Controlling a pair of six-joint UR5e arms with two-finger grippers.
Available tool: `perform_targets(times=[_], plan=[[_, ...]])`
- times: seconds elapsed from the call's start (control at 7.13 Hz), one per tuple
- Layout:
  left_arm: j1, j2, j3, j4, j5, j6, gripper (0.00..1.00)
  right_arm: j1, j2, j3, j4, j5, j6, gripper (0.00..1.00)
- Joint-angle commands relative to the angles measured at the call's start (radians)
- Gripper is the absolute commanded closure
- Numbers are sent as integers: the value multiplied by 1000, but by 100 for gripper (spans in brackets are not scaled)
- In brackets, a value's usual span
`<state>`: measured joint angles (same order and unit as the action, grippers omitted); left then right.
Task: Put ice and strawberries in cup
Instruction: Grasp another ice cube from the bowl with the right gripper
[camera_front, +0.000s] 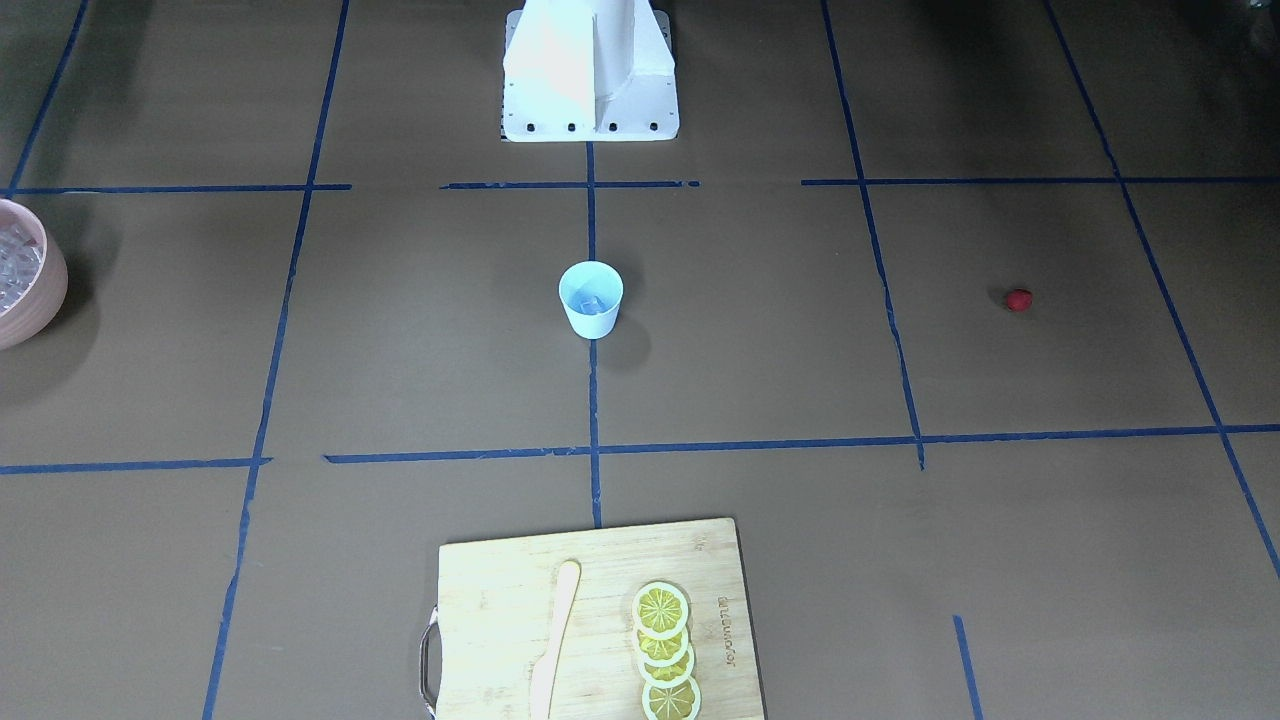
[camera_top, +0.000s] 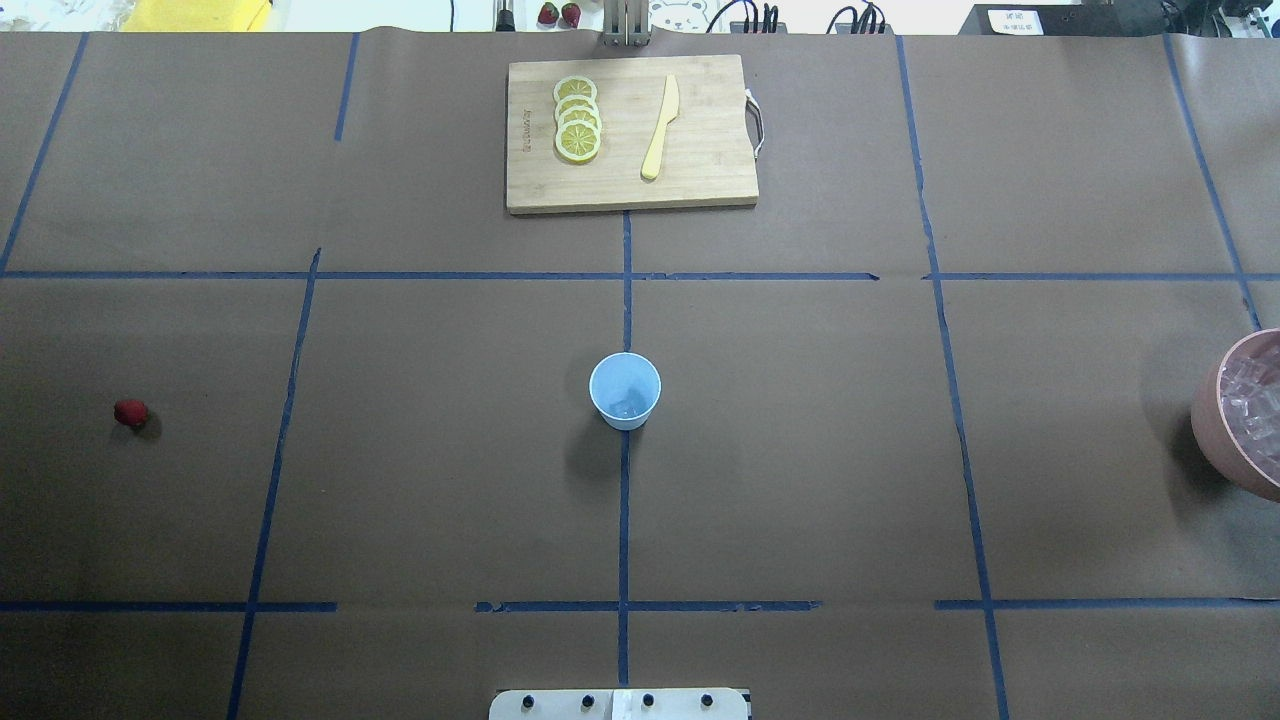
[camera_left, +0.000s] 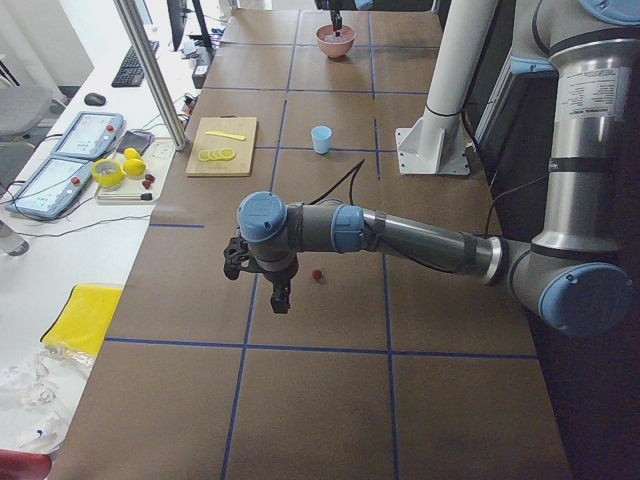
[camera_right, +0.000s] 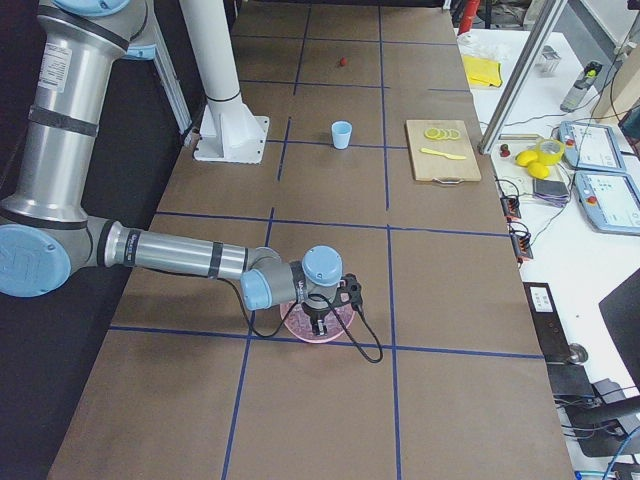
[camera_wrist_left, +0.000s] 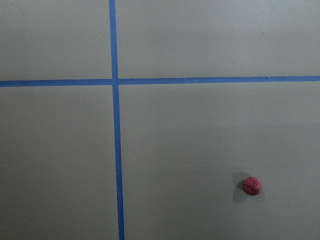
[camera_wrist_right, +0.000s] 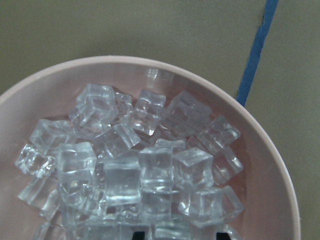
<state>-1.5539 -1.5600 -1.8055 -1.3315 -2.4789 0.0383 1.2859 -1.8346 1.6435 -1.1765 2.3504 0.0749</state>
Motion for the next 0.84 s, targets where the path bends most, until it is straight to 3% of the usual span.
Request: perform_targets(times=[0.0, 0.14, 0.42, 0.7], plan=[[0, 0, 2, 0, 0, 0, 0, 1, 0, 1, 1, 1, -1, 89], [0, 0, 2, 0, 0, 0, 0, 1, 5, 6, 0, 4, 0, 100], [0, 0, 3, 0, 0, 0, 0, 3, 24, 10, -3, 13, 0, 100], [0, 0, 3, -2, -2, 0, 0, 64, -11, 148, -53, 45, -1, 100]])
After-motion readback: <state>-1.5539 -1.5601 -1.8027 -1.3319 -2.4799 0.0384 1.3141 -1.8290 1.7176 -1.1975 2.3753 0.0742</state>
